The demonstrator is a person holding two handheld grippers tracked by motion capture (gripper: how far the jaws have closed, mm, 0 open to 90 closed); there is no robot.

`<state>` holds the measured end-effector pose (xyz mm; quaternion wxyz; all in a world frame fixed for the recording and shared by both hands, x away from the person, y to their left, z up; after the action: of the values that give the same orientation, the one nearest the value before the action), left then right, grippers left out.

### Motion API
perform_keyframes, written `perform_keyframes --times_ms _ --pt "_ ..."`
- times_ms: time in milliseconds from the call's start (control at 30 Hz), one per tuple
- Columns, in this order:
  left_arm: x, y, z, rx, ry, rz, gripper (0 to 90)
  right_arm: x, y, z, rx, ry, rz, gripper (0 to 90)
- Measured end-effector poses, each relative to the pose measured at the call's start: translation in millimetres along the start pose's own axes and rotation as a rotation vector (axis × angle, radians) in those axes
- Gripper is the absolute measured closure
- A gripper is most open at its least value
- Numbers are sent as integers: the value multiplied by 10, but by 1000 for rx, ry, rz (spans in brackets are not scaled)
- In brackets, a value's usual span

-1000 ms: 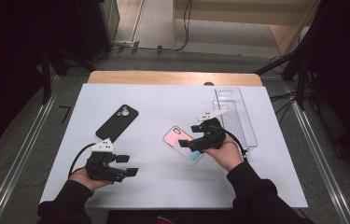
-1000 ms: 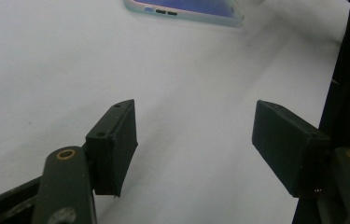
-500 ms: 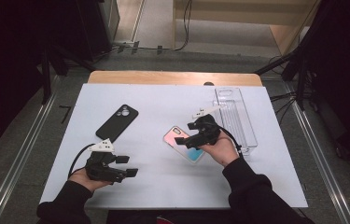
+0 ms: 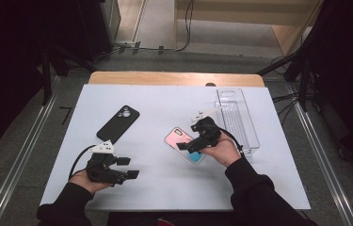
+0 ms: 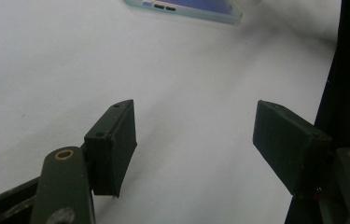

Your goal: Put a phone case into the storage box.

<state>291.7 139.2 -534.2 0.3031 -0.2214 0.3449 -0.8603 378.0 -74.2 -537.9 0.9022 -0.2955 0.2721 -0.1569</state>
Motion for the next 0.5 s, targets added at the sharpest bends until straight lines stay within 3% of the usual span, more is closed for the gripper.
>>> perform_keyframes --times_ms 500 --pt "-1 -1 -4 -6 0 0 304 105 109 -111 -22 0 -39 0"
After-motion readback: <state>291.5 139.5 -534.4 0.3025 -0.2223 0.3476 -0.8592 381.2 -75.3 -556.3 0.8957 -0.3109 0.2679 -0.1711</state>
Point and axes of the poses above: each handheld gripper's, and its own axes: y roughly forward along the jaws, z roughly out of its top, x roughly to its right, the point moved 10 cm from there along y, roughly forward along the jaws, and after that the axes turned 13 degrees about z, right-handed, at the moved point
